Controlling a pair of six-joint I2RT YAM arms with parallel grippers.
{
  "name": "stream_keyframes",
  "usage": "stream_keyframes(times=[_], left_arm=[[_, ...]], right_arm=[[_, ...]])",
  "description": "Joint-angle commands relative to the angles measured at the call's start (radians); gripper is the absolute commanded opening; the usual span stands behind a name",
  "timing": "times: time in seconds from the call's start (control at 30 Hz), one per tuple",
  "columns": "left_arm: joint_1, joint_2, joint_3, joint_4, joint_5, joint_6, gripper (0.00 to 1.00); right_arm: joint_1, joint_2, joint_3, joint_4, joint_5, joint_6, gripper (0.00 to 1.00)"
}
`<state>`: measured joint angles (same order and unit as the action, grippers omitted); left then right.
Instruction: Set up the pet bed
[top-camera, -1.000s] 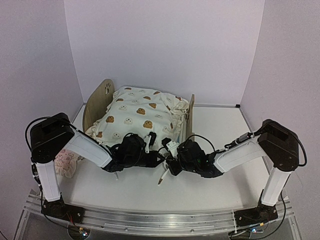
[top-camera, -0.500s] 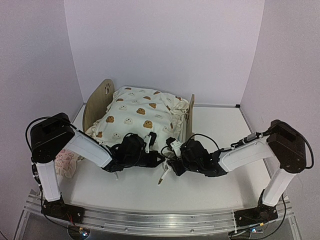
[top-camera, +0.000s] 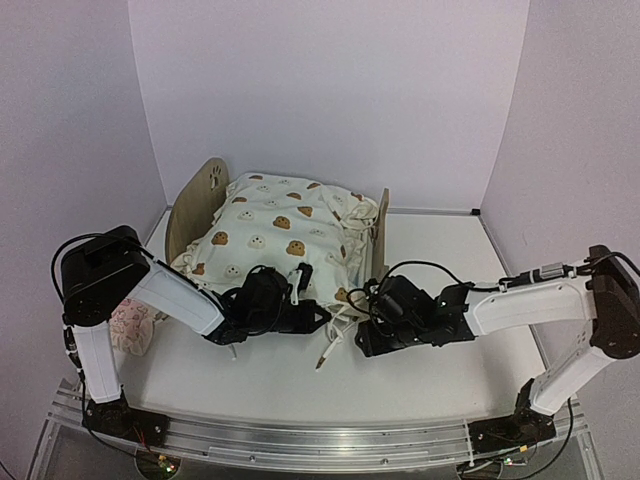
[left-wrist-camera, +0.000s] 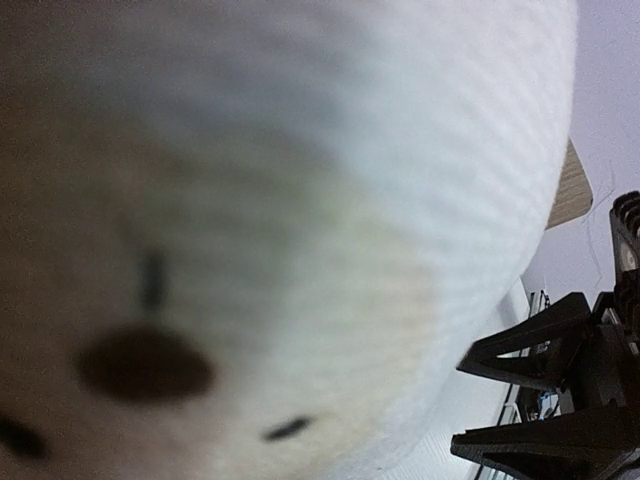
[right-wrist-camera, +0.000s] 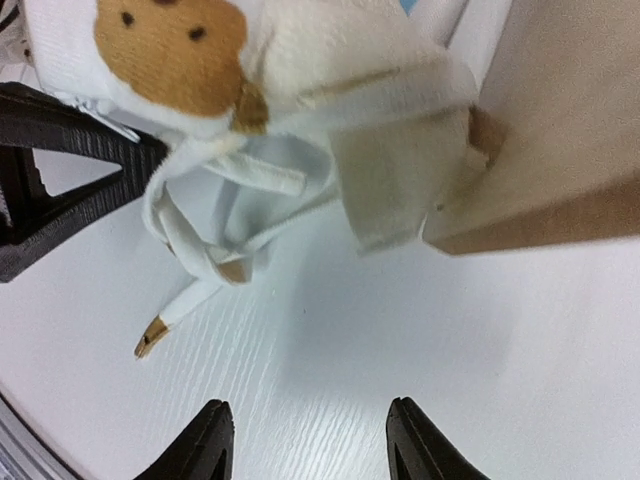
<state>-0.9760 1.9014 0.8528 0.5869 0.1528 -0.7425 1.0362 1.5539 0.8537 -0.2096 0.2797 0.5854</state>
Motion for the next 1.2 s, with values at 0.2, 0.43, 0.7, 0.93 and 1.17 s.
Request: stream_keyframes(times=[0.2, 0.43, 0.7, 0.93, 1.17], left_arm=[[0.005, 0.018, -0.027, 0.023, -0.038, -0.018, 0.00], [0.005, 0.018, -0.031, -0.013, -0.040, 0.001, 0.00], [0.005, 0.027, -0.021, -0.024, -0.020, 0.026, 0.00], [0.005, 0.043, -0.020, -0.017, 0.005, 0.034, 0.00], [0.005, 0.046, -0.029, -0.012, 0.018, 0.037, 0.00]], right_arm=[[0.124, 0.175, 0.235, -0.151, -0.017, 0.230, 0.59], [0.142, 0.283, 0.324, -0.157, -0.032, 0.231, 0.59], [0.146, 0.359, 0.398, -0.174, -0.040, 0.217, 0.59], [0.153, 0.409, 0.436, -0.193, -0.025, 0.213, 0.58], [0.160, 0.465, 0.463, -0.228, 0.040, 0.211, 0.56]])
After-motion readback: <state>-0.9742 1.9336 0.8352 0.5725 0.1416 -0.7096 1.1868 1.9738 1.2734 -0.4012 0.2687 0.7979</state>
